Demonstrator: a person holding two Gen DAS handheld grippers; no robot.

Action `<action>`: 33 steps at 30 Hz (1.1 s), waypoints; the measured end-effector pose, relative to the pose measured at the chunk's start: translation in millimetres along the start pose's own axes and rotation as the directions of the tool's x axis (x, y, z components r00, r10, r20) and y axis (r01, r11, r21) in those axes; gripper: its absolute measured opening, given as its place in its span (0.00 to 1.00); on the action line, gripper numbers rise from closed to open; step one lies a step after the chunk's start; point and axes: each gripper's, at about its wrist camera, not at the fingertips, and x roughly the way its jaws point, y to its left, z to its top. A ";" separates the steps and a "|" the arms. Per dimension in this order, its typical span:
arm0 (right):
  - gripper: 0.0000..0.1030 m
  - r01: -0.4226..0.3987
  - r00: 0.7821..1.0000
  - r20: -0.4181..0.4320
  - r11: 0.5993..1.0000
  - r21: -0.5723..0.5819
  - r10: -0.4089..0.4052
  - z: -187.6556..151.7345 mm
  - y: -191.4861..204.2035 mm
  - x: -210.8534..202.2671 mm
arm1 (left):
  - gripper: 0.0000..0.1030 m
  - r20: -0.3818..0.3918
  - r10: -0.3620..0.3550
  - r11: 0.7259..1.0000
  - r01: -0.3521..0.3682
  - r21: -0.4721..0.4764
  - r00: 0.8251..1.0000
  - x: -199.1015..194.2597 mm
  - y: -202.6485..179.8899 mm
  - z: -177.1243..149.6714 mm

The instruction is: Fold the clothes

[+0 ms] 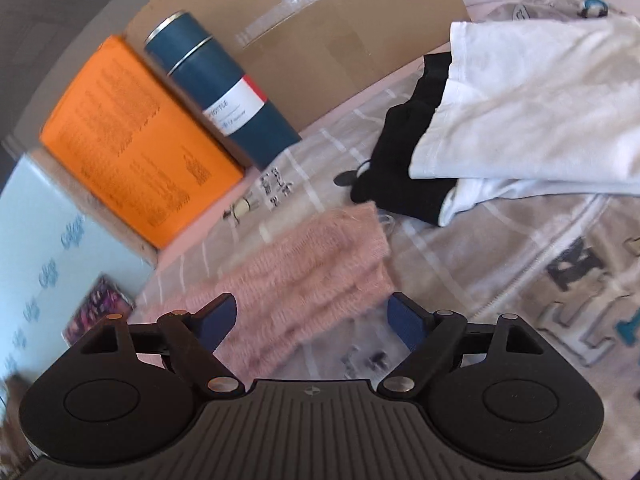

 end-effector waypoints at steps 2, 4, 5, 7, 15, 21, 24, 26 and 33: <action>0.80 -0.002 1.000 0.026 0.999 0.033 0.001 0.1 2.8 6.4 | 0.87 0.000 -0.004 1.000 0.004 -0.006 1.000 -0.3 1.6 -0.9; 0.70 -0.003 0.999 0.045 0.999 0.048 0.001 -1.0 6.7 12.7 | 0.87 0.000 -0.004 1.000 0.004 -0.005 1.000 0.5 1.5 -1.3; 0.51 -0.006 0.999 0.037 0.999 0.049 0.004 -2.1 8.5 16.6 | 0.87 0.000 -0.002 1.000 0.002 -0.001 1.000 0.9 1.0 -1.7; 0.24 -0.011 1.000 0.011 0.999 0.050 0.011 -5.0 11.7 24.5 | 0.87 0.001 0.002 1.000 -0.002 0.006 1.000 1.1 0.1 -2.5; 0.16 -0.280 0.955 0.062 0.951 -0.130 0.289 -20.5 65.8 -8.0 | 0.89 0.002 0.001 1.000 -0.001 0.014 1.000 2.0 -1.4 -3.6; 0.16 -0.388 0.920 -0.051 0.882 -0.268 0.389 -55.2 115.4 -9.4 | 0.89 0.001 -0.003 1.000 0.003 0.012 1.000 1.6 -1.6 -3.6; 0.19 -0.401 0.915 -0.117 0.850 -0.342 0.385 -77.7 136.1 -2.5 | 0.89 0.000 -0.009 1.000 0.009 0.007 1.000 1.1 -0.6 -3.8; 0.24 -0.408 0.913 -0.149 0.827 -0.387 0.381 -90.8 143.8 0.3 | 0.89 0.002 -0.012 1.000 0.012 0.003 1.000 0.6 0.3 -3.7; 0.57 -0.468 0.883 -0.234 0.723 -0.508 0.407 -119.3 166.2 -5.1 | 0.89 0.002 -0.023 1.000 0.023 -0.009 1.000 -0.1 2.4 -3.9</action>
